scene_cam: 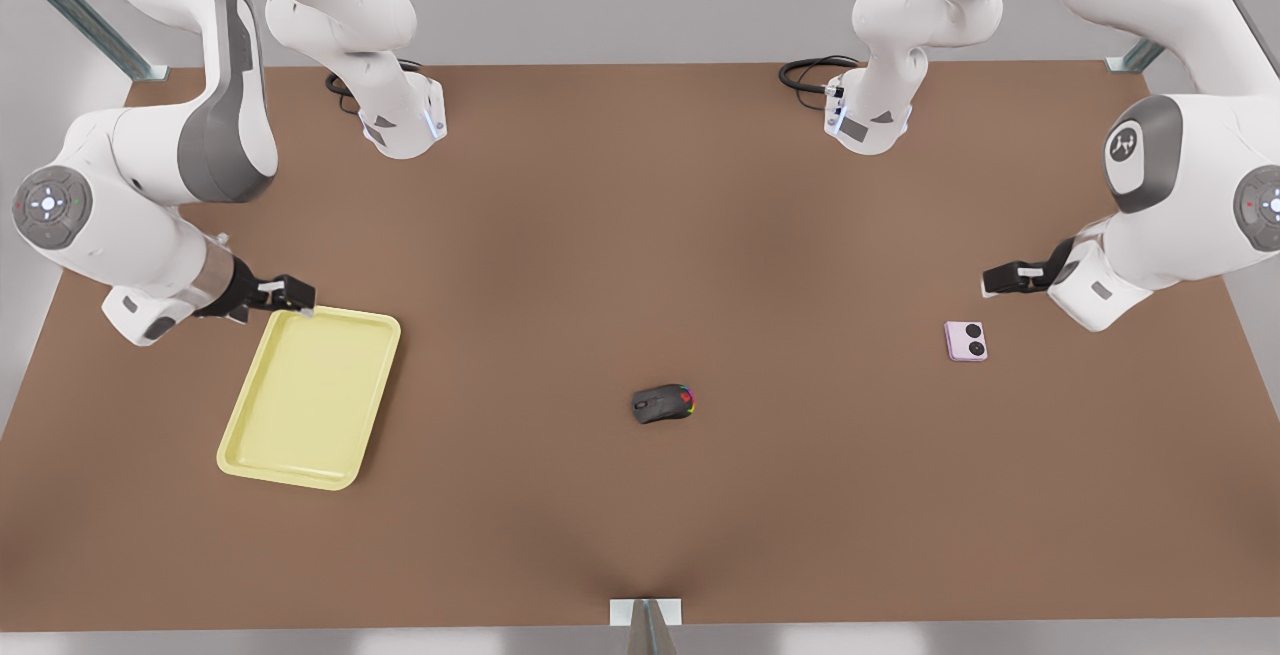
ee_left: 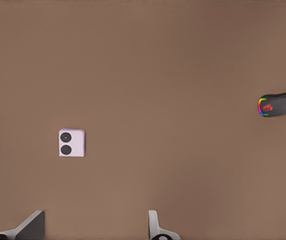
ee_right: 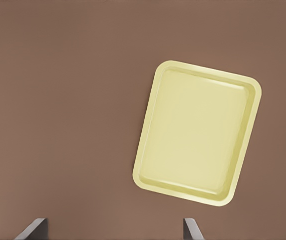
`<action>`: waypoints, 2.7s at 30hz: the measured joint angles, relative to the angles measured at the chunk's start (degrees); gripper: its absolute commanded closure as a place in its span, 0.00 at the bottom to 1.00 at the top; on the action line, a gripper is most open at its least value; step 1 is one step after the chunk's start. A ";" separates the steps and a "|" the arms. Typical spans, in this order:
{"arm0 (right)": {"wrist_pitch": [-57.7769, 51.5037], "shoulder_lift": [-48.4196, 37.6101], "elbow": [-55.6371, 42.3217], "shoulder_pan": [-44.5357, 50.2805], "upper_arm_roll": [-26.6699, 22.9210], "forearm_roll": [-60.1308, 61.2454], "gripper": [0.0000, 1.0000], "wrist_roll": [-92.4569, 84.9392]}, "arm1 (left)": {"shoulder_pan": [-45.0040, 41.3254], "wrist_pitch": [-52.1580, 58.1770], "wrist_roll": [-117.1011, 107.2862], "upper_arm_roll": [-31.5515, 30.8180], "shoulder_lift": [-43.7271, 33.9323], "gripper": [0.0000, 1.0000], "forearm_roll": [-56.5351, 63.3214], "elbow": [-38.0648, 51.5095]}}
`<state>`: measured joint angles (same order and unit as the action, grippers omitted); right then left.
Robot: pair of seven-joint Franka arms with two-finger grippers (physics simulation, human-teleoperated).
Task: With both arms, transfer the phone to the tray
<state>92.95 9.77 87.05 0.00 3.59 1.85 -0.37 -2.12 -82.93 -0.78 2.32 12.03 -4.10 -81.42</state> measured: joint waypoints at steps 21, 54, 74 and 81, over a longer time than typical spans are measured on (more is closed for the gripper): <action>1.92 -0.23 0.03 -0.06 -0.17 0.00 0.00 -0.50 | 7.73 -53.12 11.83 4.81 11.77 0.00 0.07 -42.86; 2.78 0.30 0.16 -0.01 -0.08 -0.09 0.00 -0.60 | 7.66 -61.65 16.76 4.81 16.42 0.25 0.89 -41.91; 2.91 0.43 0.37 -0.10 -0.16 -0.28 0.00 -0.85 | 6.91 -61.82 9.69 4.66 15.95 0.29 1.34 -41.74; 3.24 1.05 0.32 -0.09 -0.17 -0.38 0.00 -0.90 | -10.31 -54.18 2.68 2.93 11.66 0.29 1.27 -33.09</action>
<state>96.20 10.83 87.38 -0.09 3.42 1.47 -1.26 -12.43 -137.11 1.90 5.25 23.70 -2.83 -114.51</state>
